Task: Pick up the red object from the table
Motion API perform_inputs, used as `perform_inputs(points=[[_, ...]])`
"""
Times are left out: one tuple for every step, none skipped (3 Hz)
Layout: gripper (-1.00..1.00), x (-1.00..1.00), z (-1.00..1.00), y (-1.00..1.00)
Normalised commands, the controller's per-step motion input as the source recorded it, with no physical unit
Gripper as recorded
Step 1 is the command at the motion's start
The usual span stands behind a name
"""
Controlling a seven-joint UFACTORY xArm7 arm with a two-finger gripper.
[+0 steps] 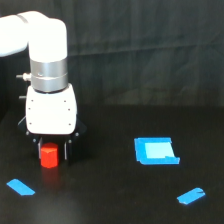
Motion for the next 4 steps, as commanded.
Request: perform_inputs(points=[[-0.98, 0.15, -0.09, 0.00], [-0.97, 0.06, 0.00, -0.11], [-0.92, 0.19, 1.00, 0.00], [-1.00, 0.24, 0.98, -0.08]])
